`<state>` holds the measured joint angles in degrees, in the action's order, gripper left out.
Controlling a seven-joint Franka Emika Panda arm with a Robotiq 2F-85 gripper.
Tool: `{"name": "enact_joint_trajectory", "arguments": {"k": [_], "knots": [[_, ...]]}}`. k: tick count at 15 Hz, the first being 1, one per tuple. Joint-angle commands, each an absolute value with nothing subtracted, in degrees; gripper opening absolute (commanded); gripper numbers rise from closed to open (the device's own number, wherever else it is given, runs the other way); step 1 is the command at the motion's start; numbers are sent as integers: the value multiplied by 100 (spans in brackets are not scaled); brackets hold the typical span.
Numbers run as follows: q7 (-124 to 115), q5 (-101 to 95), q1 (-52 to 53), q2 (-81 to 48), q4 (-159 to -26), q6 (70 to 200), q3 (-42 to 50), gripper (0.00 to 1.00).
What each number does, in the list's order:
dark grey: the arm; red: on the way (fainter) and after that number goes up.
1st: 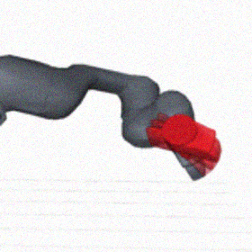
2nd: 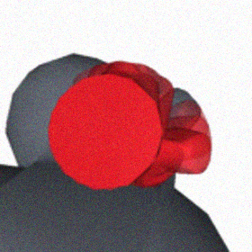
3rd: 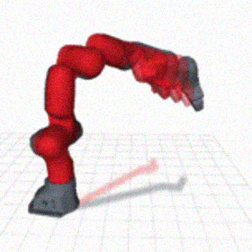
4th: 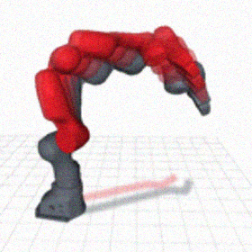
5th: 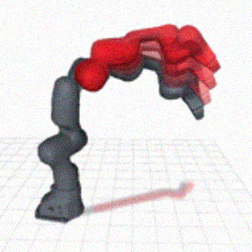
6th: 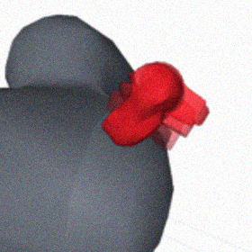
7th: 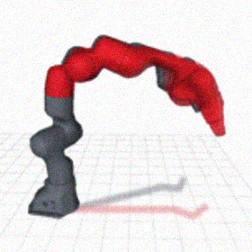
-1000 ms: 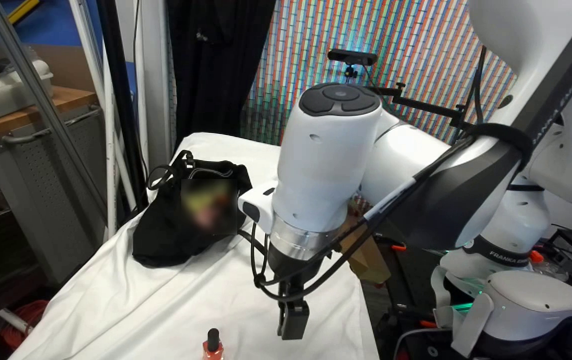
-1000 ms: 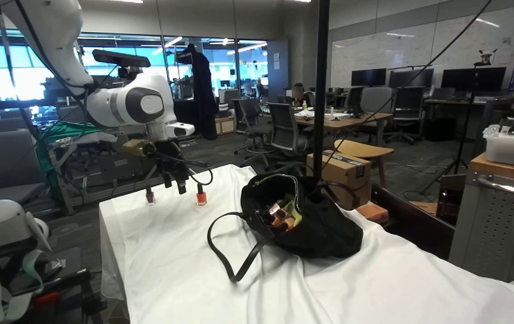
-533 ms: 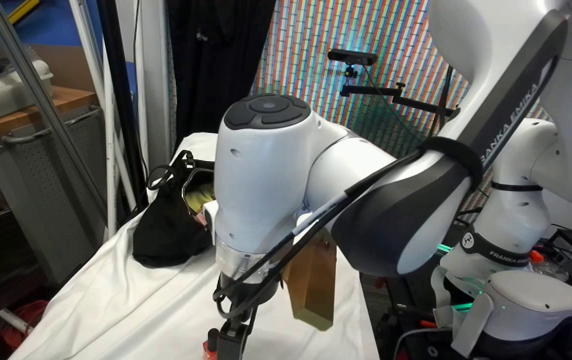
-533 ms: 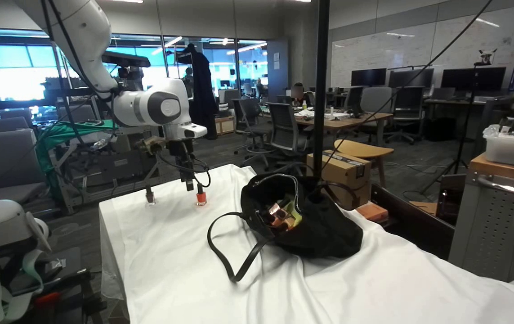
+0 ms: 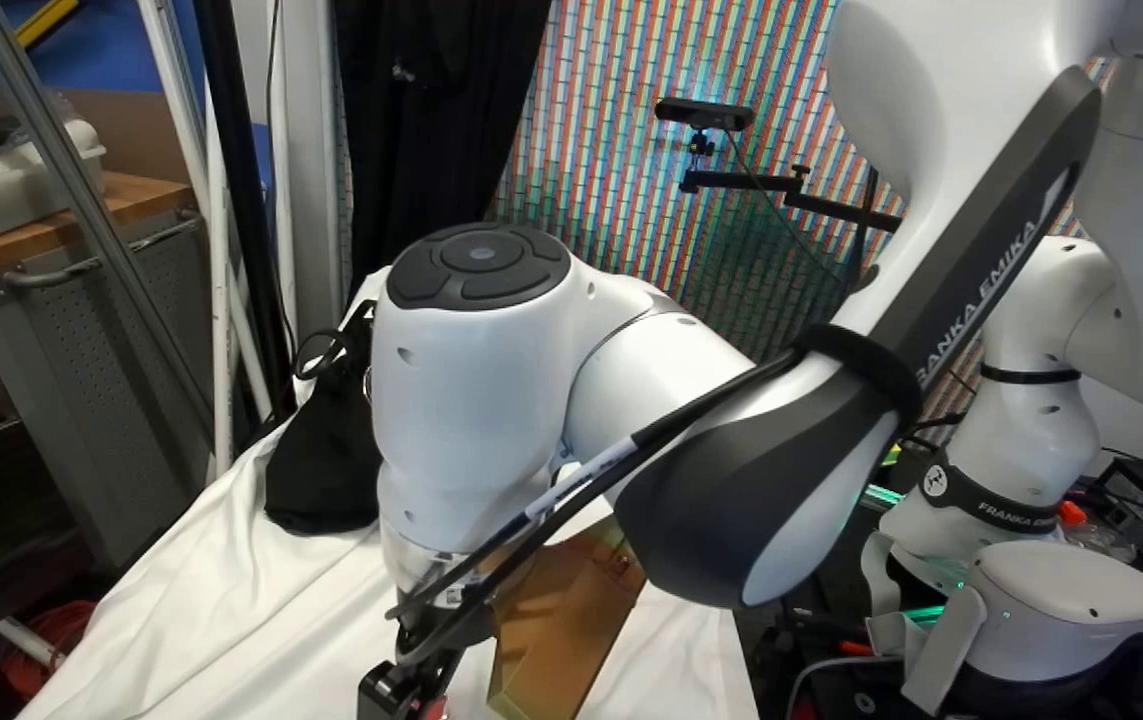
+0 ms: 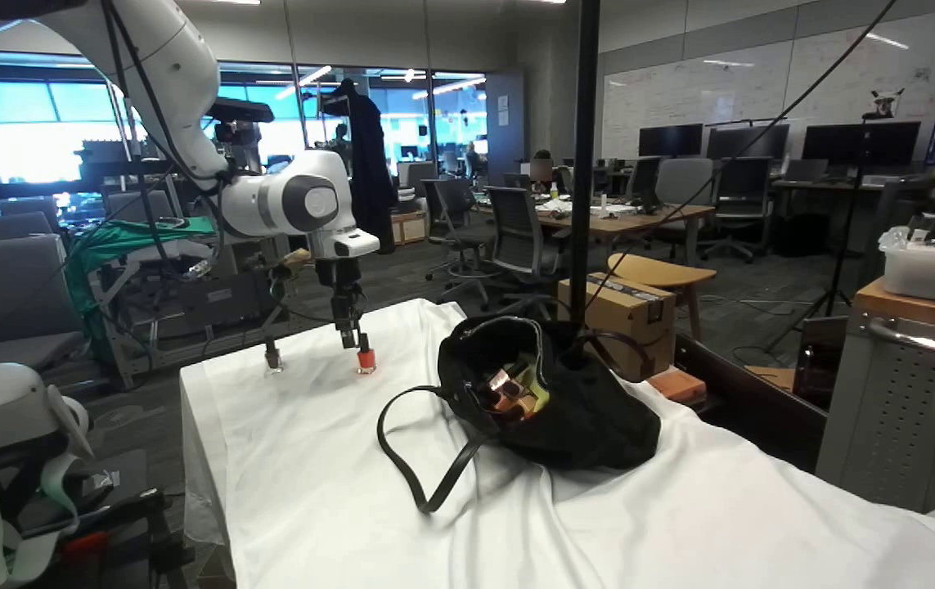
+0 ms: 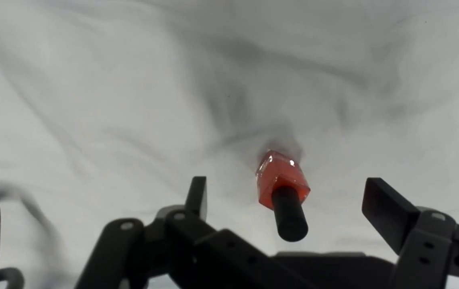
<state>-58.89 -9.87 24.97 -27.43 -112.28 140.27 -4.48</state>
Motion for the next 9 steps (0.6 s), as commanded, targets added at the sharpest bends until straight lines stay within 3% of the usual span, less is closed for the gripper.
{"name": "enact_joint_trajectory", "arguments": {"k": [1, 9], "knots": [[-6590, -1050, 2653, -2883, -10990, 13944, -255, 100], [-7120, -920, 2529, -3102, -10917, 13945, -280, 100]]}}
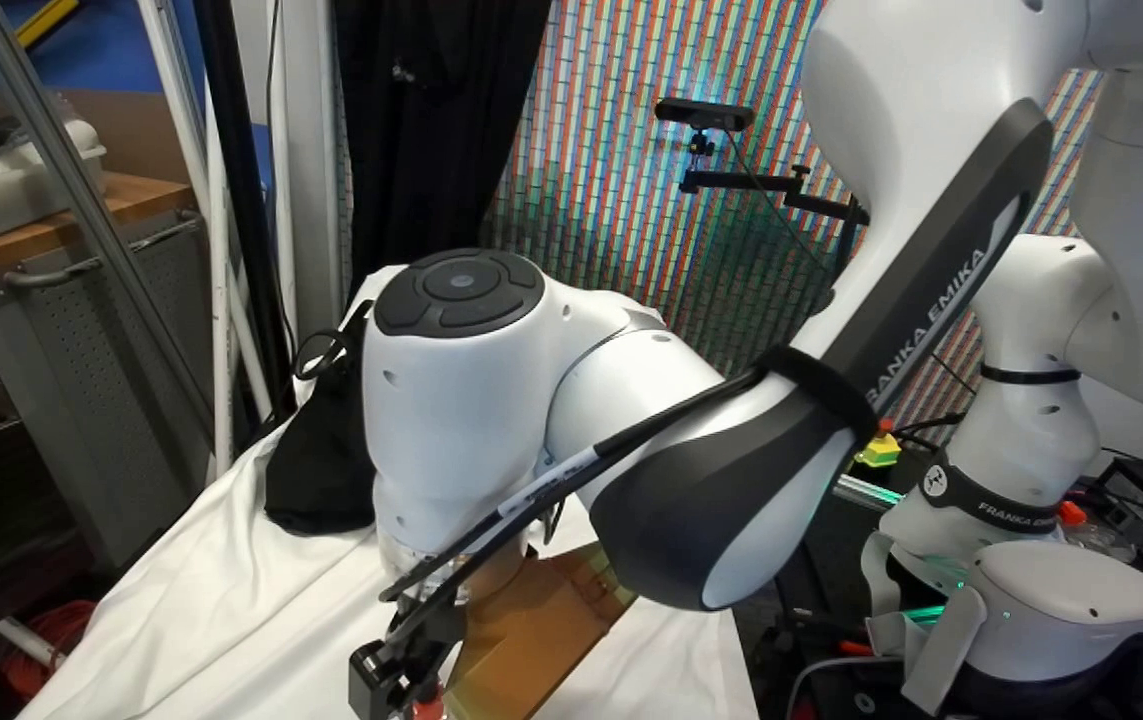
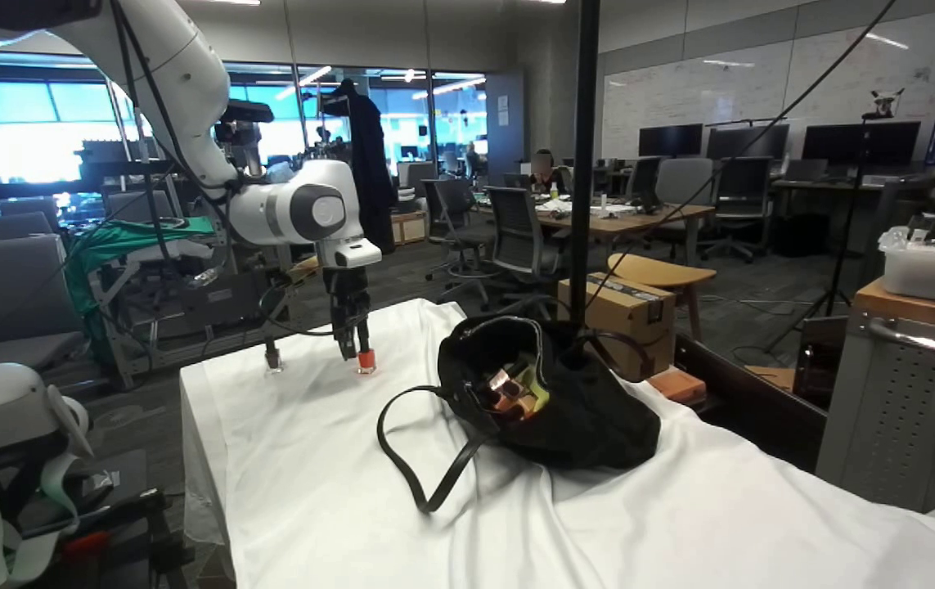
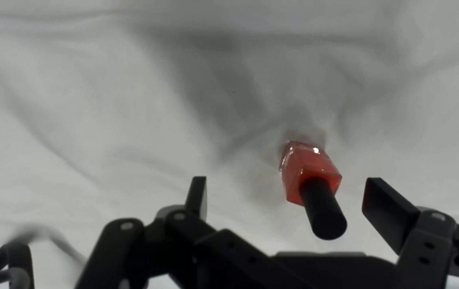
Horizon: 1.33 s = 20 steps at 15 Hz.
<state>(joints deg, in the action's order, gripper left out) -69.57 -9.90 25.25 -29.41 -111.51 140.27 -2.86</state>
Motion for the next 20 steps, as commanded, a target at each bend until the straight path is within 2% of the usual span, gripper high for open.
{"name": "enact_joint_trajectory", "arguments": {"k": [1, 20], "knots": [[-7125, -896, 2512, -3128, -10899, 13966, -297, 100], [-7159, -611, 2379, -3869, -10219, 14092, -246, 100]]}}
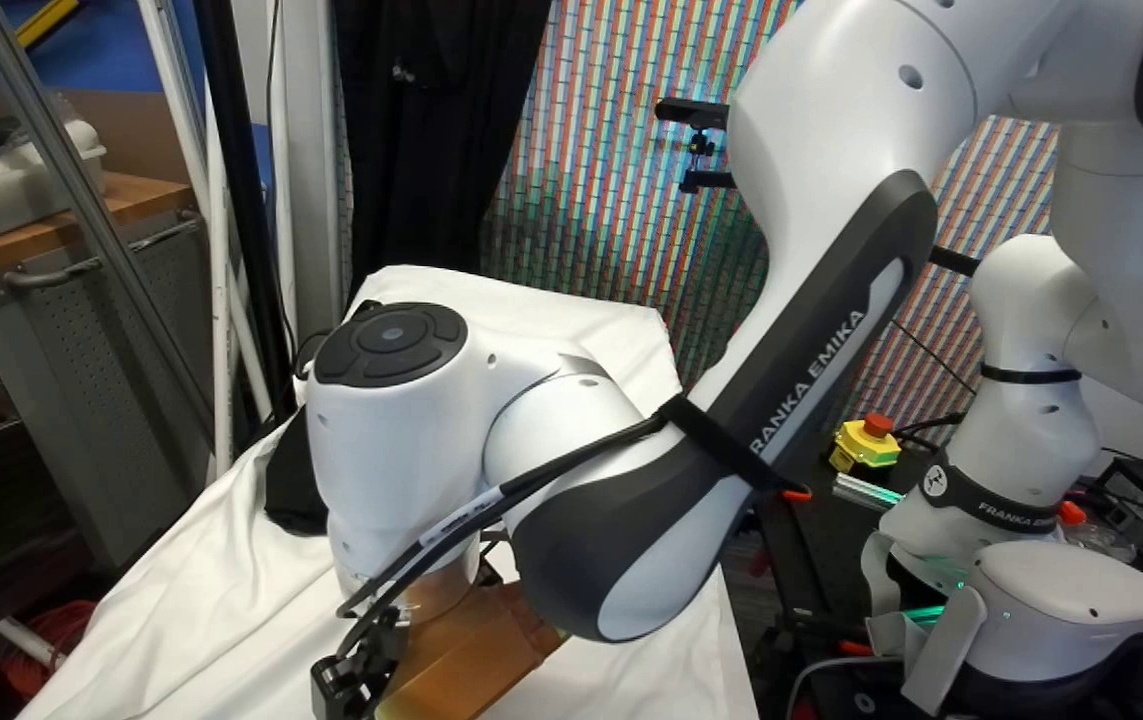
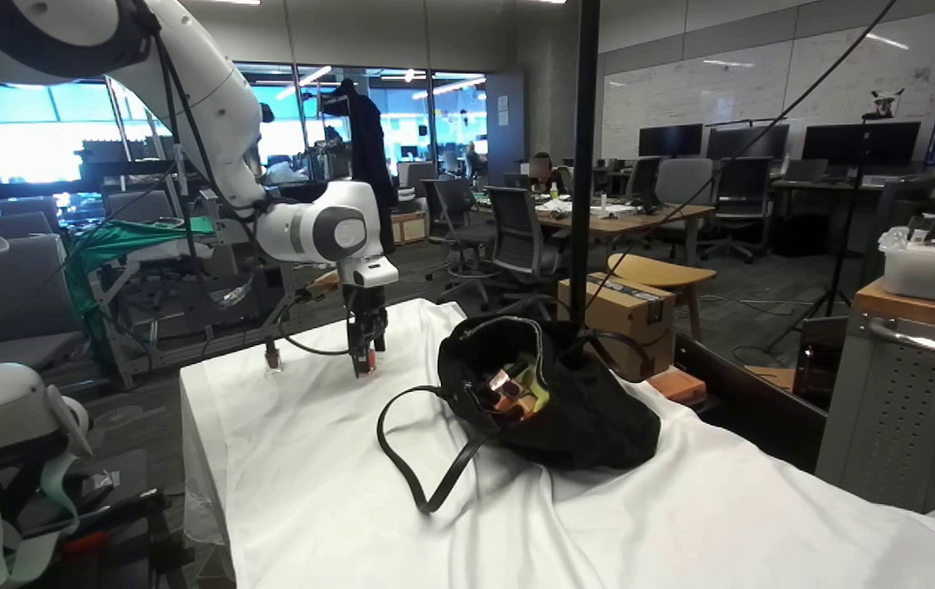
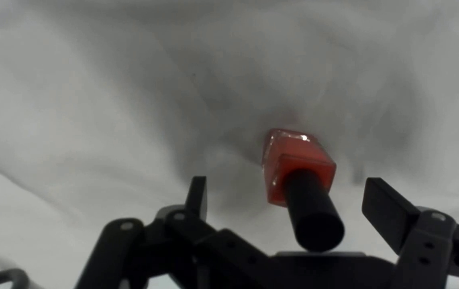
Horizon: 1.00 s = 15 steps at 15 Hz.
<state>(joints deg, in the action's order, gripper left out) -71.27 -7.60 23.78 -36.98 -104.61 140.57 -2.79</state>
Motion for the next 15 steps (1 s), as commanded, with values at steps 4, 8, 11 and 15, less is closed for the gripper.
{"name": "enact_joint_trajectory", "arguments": {"k": [4, 8, 11, 15], "knots": [[-7162, -605, 2377, -3964, -10171, 14118, -218, 100], [-7163, -608, 2383, -4009, -10163, 14146, -210, 100], [-7195, -644, 2417, -3972, -10170, 14167, -183, 100], [-7230, -695, 2453, -3902, -10174, 14168, -149, 100]]}}
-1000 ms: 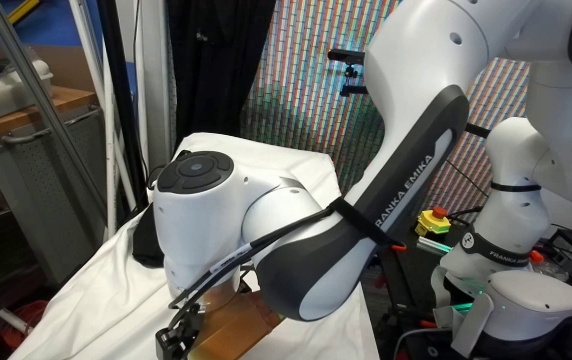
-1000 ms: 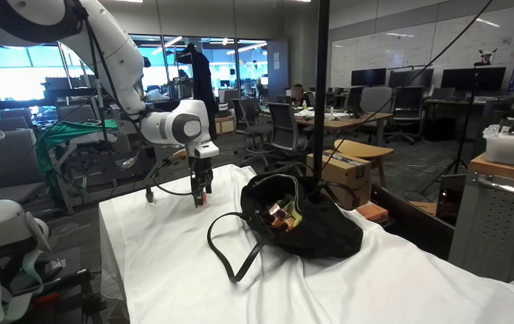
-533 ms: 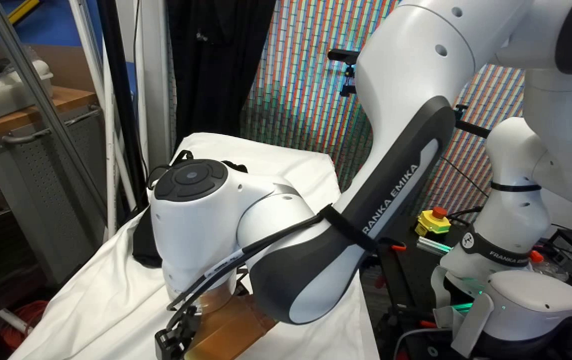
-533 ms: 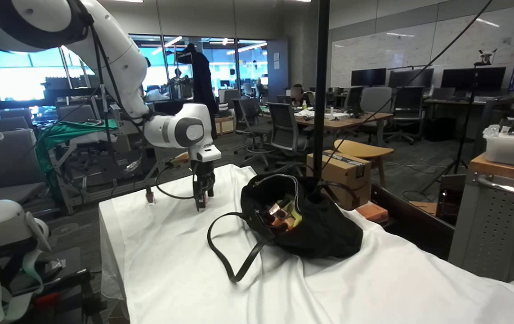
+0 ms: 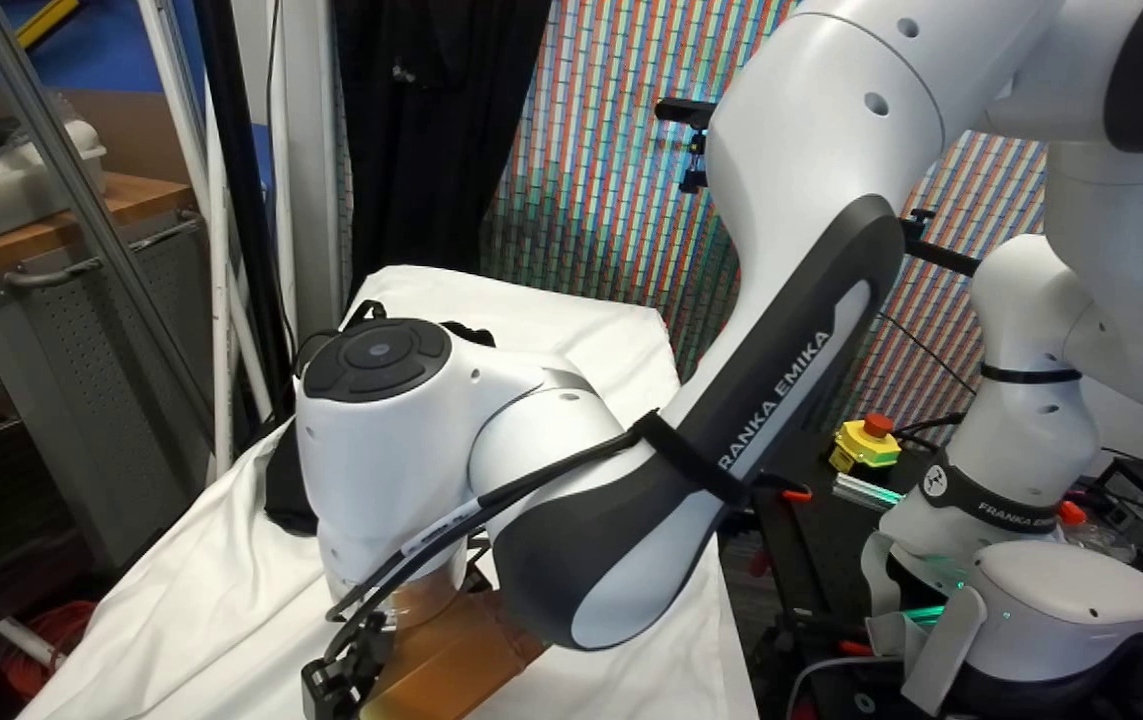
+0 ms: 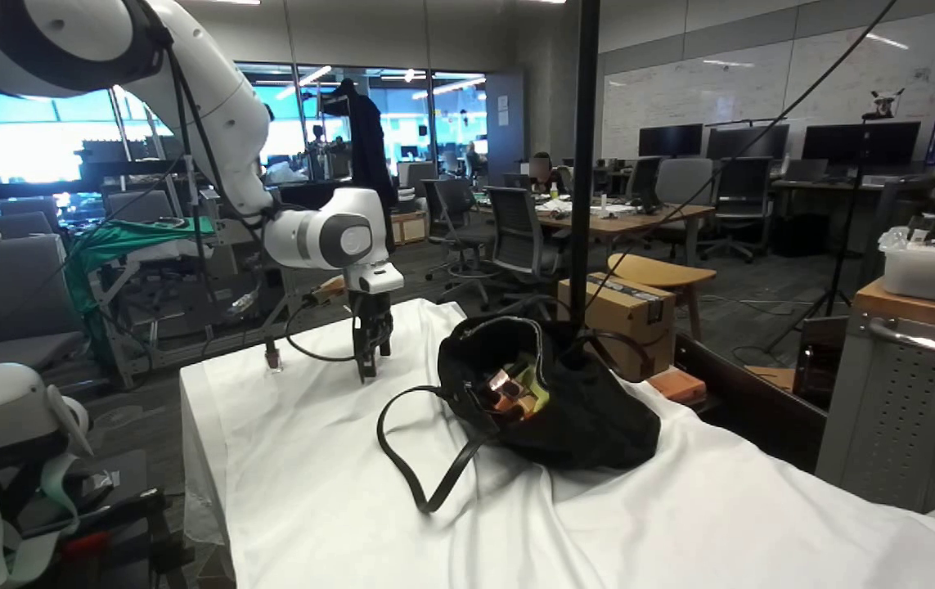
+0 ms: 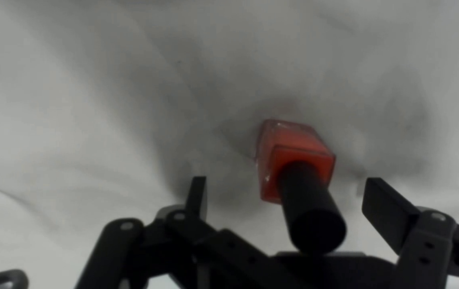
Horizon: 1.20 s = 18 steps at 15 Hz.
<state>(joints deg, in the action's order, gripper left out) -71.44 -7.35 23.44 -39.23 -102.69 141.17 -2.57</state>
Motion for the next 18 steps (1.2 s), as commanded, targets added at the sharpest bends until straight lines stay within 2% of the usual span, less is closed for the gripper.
{"name": "enact_joint_trajectory", "arguments": {"k": [1, 18], "knots": [[-7244, -709, 2464, -3885, -10174, 14173, -137, 100], [-7492, -1121, 2787, -3325, -10614, 13900, -5, 100]]}}
